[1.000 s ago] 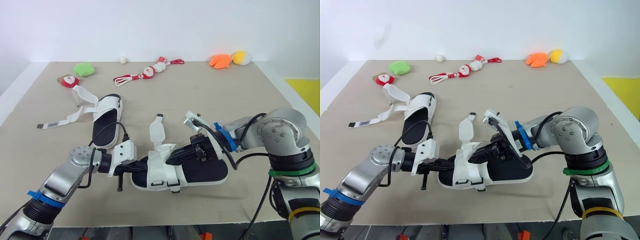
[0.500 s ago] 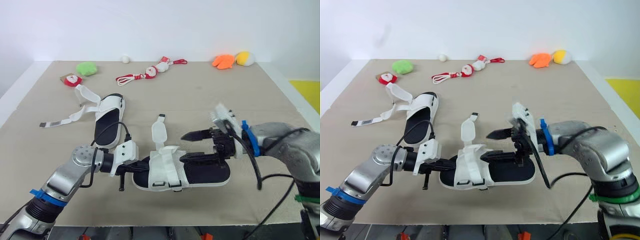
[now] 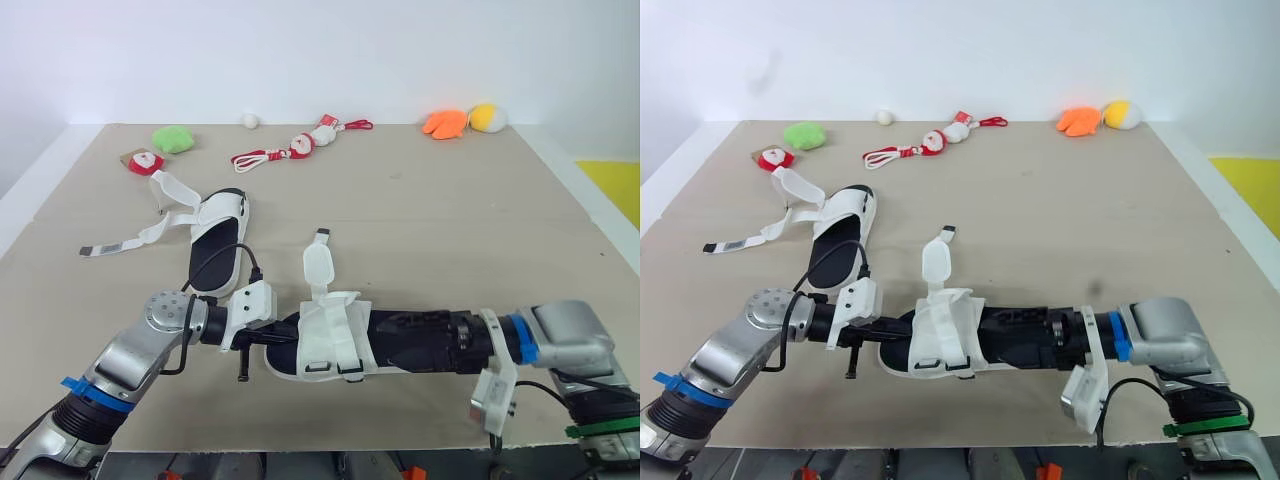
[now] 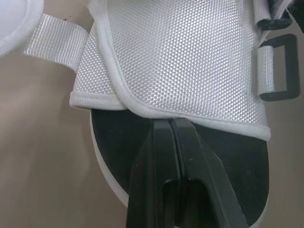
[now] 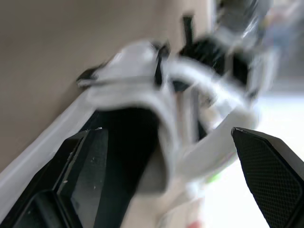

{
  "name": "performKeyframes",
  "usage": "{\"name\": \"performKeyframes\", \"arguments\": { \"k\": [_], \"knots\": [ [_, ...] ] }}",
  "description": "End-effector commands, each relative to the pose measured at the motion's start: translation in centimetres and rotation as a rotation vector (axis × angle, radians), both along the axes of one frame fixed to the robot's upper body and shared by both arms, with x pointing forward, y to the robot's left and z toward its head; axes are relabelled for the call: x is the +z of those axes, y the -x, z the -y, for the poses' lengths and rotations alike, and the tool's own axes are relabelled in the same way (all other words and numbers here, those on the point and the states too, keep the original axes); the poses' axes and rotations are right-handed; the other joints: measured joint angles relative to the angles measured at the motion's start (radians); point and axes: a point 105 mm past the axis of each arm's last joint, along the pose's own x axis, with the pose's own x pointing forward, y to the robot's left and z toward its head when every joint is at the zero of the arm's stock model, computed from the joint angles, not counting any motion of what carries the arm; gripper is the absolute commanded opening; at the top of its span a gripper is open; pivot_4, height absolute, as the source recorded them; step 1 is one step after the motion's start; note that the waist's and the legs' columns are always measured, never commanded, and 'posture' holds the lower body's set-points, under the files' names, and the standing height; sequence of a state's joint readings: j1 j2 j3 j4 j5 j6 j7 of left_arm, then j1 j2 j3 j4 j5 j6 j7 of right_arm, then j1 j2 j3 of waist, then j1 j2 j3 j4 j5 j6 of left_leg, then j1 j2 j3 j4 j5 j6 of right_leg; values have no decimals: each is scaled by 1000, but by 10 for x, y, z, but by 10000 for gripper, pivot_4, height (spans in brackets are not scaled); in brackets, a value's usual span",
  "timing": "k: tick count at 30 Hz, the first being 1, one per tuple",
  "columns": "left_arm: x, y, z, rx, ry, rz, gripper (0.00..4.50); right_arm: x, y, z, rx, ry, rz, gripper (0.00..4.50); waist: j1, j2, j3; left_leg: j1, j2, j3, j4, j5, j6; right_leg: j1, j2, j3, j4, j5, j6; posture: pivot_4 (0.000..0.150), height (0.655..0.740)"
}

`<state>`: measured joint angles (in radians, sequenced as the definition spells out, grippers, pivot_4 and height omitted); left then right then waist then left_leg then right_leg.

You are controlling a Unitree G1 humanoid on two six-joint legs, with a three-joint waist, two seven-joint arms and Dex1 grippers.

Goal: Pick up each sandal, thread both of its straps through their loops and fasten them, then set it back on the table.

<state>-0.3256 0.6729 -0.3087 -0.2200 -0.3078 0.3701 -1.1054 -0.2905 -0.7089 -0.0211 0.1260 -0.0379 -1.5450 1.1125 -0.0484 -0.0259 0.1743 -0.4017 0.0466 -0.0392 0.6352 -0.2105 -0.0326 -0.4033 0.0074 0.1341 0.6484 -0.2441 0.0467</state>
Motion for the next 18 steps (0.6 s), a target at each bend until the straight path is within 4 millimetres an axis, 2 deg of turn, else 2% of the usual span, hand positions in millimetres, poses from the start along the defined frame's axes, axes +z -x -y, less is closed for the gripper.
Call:
{"name": "performKeyframes", "arguments": {
  "k": [1, 7, 13, 18],
  "knots": [
    [-22, 1, -6, 35, -70, -59, 0, 9, 3, -1, 18, -55, 112, 44615, 0, 0, 0, 0, 0, 0, 0, 0, 0, 0, 0, 0, 0, 0, 0, 1500, 7400],
    [-21, 0, -5, 35, -67, -57, 0, 7, 9, -5, 19, -85, 128, 44615, 1, 0, 0, 4, 0, 0, 0, 1, -1, 3, 0, 1, 1, 0, -1, 1500, 7400],
    [-21, -1, -4, 30, -69, -59, 0, -18, 20, -1, -1, -5, 58, 44615, 2, -1, -1, 7, -1, 3, 0, 1, -1, 6, -1, 3, 1, -1, -2, 1500, 7400],
    [-21, -1, -3, 29, -63, -63, 0, -32, 16, -5, -36, 28, 81, 44615, 1, -1, -1, 9, -1, 6, 0, 2, -2, 6, -2, 5, 2, -1, -2, 1500, 7400]
  ]
}}
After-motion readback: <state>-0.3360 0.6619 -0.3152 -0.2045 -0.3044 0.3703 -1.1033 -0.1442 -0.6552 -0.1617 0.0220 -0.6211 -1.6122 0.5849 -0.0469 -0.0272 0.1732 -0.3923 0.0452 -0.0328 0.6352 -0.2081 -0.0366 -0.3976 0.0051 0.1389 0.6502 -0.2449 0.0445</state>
